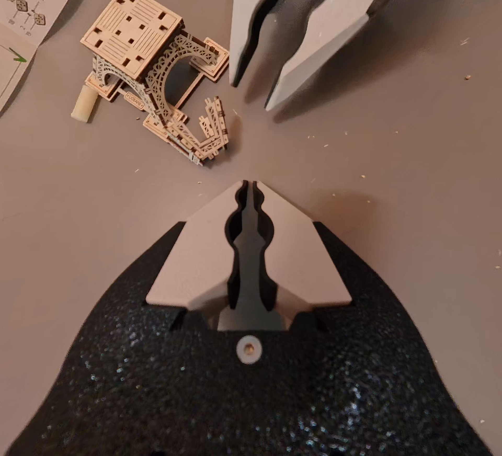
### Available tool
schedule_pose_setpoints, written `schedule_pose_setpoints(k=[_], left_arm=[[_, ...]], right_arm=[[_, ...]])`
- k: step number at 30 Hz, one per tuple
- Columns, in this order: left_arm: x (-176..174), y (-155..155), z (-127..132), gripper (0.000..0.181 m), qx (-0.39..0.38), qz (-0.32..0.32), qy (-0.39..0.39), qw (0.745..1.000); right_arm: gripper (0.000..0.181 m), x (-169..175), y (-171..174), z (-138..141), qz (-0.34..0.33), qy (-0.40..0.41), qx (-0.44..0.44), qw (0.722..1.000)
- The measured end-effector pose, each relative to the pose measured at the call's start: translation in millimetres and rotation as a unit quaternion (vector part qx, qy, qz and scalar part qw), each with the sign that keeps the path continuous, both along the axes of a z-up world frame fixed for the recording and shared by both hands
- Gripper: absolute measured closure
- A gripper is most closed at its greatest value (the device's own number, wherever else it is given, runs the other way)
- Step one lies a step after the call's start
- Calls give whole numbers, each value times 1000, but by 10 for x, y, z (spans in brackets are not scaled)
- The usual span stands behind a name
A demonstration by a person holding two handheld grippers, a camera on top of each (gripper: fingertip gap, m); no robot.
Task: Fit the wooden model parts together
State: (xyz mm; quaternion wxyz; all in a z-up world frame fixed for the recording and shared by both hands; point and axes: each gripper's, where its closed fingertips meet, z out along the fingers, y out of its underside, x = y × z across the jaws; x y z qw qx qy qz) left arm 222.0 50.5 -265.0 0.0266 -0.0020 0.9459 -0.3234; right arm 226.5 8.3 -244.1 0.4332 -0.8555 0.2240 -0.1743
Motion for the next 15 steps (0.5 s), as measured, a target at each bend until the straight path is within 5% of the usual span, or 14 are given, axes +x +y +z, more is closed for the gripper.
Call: schedule_pose_setpoints(k=[4,11,15], left_arm=[[37,37,6,180,-2,5,2,1000],[77,4,88,177,-43,8,4,999],[136,-15,129,173,-67,7,-17,998]], right_arm=[[157,98,-4,172,4,-12,23,1000],[140,180,123,77,102,-85,-109,985],[143,208,227,147,110,-86,-63,988]])
